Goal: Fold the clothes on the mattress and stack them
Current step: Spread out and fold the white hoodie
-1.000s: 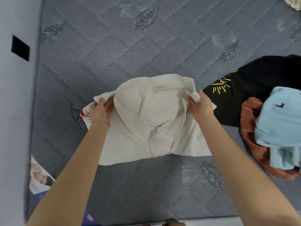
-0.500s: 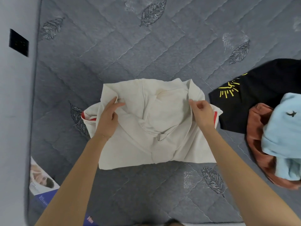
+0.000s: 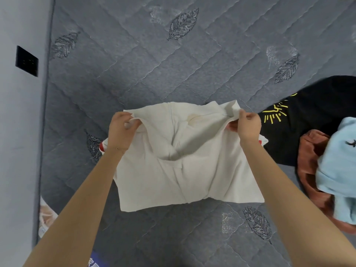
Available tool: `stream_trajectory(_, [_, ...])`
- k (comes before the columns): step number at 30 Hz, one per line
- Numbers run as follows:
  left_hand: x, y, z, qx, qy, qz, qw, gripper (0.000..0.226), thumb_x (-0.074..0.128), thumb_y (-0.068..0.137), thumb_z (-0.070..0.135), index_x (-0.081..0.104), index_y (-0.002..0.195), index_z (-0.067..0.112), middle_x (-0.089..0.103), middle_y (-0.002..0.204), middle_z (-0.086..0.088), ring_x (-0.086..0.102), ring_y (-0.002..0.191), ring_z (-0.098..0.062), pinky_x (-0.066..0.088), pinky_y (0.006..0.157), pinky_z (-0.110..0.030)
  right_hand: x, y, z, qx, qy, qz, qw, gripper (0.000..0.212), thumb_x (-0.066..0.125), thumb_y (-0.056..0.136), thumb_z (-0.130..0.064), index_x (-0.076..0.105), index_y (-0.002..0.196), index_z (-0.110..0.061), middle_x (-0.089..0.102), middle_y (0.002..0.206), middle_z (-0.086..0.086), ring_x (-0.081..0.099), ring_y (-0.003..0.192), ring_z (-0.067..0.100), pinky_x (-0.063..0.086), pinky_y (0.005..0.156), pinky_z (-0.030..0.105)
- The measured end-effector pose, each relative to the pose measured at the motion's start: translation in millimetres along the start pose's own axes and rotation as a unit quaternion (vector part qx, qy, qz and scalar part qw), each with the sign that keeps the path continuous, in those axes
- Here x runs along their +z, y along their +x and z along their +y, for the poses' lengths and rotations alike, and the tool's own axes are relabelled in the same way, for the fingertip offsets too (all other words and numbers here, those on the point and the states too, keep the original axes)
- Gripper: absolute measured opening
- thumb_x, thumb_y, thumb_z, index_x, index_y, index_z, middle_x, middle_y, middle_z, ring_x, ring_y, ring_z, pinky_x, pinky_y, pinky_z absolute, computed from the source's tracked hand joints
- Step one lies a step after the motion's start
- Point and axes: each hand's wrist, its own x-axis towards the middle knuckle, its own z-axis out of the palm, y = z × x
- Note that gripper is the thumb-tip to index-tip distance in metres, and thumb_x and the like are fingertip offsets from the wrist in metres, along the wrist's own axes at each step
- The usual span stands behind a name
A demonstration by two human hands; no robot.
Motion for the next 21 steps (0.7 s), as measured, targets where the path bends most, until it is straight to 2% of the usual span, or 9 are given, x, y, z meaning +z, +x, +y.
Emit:
stream_trajectory(3, [0, 7, -6, -0.068, -0.016, 0.01, 0.997, 0.034, 0.059, 0.09, 0.012, 0.049, 0.063, -0.007, 0.047, 0.082, -0.031, 0.053, 0.096, -0.048, 0.043, 0.079, -0.044, 1, 10, -5, 0.044, 0.115, 0.012, 0.992, 0.015, 0.046, 0.102, -0.019, 0.049, 0.103, -0.004, 0.068, 0.069, 0.012, 0.068, 0.049, 0.018, 0.061, 0.061, 0.031])
stream_trajectory(5, [0, 5, -13, -0.118, -0.016, 0.017, 0.993, 0.041, 0.058, 0.088, 0.011, 0.042, 0.053, -0.001, 0.047, 0.082, -0.038, 0.054, 0.094, -0.054, 0.046, 0.077, -0.053, 2, 14, -2, 0.066, 0.148, 0.021, 0.986, 0.012, 0.045, 0.103, -0.017, 0.046, 0.099, -0.006, 0.069, 0.072, 0.014, 0.069, 0.052, 0.02, 0.061, 0.062, 0.031])
stream_trajectory(6, [1, 4, -17, -0.149, -0.008, 0.024, 0.988, 0.036, 0.056, 0.088, 0.012, 0.049, 0.055, -0.002, 0.051, 0.093, -0.041, 0.054, 0.097, -0.054, 0.047, 0.08, -0.054, 2, 15, 1, 0.074, 0.153, 0.028, 0.985, 0.011, 0.044, 0.103, -0.016, 0.045, 0.099, -0.006, 0.069, 0.074, 0.015, 0.069, 0.053, 0.02, 0.061, 0.063, 0.031])
stream_trajectory(8, [3, 0, -23, -0.21, 0.022, 0.037, 0.977, 0.029, 0.05, 0.09, 0.013, 0.065, 0.084, -0.012, 0.049, 0.119, -0.036, 0.052, 0.107, -0.048, 0.045, 0.092, -0.051, -2, 17, 10, 0.081, 0.148, 0.046, 0.985, 0.009, 0.042, 0.103, -0.015, 0.044, 0.1, -0.006, 0.069, 0.079, 0.017, 0.069, 0.054, 0.018, 0.061, 0.064, 0.03])
stream_trajectory(9, [4, -2, -27, -0.224, 0.03, 0.047, 0.973, 0.032, 0.048, 0.092, 0.014, 0.065, 0.095, -0.013, 0.046, 0.126, -0.031, 0.05, 0.111, -0.044, 0.042, 0.098, -0.046, -5, 17, 15, 0.082, 0.144, 0.057, 0.985, 0.009, 0.041, 0.103, -0.014, 0.044, 0.098, -0.007, 0.069, 0.082, 0.018, 0.069, 0.055, 0.017, 0.061, 0.066, 0.03])
stream_trajectory(12, [2, -4, -32, -0.225, 0.017, 0.095, 0.97, 0.031, 0.045, 0.096, 0.013, 0.062, 0.104, -0.012, 0.041, 0.132, -0.026, 0.051, 0.109, -0.039, 0.037, 0.096, -0.035, -14, 18, 25, 0.075, 0.144, 0.087, 0.983, 0.013, 0.039, 0.103, -0.014, 0.042, 0.091, -0.011, 0.068, 0.085, 0.015, 0.07, 0.065, 0.016, 0.061, 0.077, 0.035])
stream_trajectory(16, [-4, -1, -34, -0.215, -0.006, 0.137, 0.967, 0.028, 0.045, 0.096, 0.014, 0.059, 0.1, -0.01, 0.045, 0.127, -0.027, 0.052, 0.1, -0.035, 0.037, 0.083, -0.032, -19, 21, 26, 0.037, 0.16, 0.107, 0.981, 0.023, 0.037, 0.104, -0.015, 0.038, 0.082, -0.016, 0.068, 0.1, 0.024, 0.072, 0.079, 0.021, 0.06, 0.083, 0.036])
stream_trajectory(18, [-3, 0, -31, -0.178, 0.002, 0.128, 0.976, 0.025, 0.045, 0.097, 0.015, 0.057, 0.094, -0.007, 0.047, 0.122, -0.027, 0.05, 0.095, -0.032, 0.034, 0.076, -0.03, -18, 25, 24, 0.028, 0.154, 0.098, 0.983, 0.021, 0.037, 0.104, -0.016, 0.039, 0.083, -0.016, 0.067, 0.103, 0.024, 0.072, 0.085, 0.024, 0.059, 0.085, 0.036])
stream_trajectory(21, [3, -3, -30, -0.106, 0.034, 0.076, 0.991, 0.018, 0.048, 0.096, 0.013, 0.049, 0.081, 0.003, 0.053, 0.106, -0.029, 0.048, 0.093, -0.031, 0.028, 0.071, -0.03, -13, 24, 26, 0.024, 0.107, 0.04, 0.993, 0.018, 0.041, 0.103, -0.016, 0.044, 0.085, -0.014, 0.068, 0.105, 0.022, 0.071, 0.09, 0.023, 0.059, 0.086, 0.034])
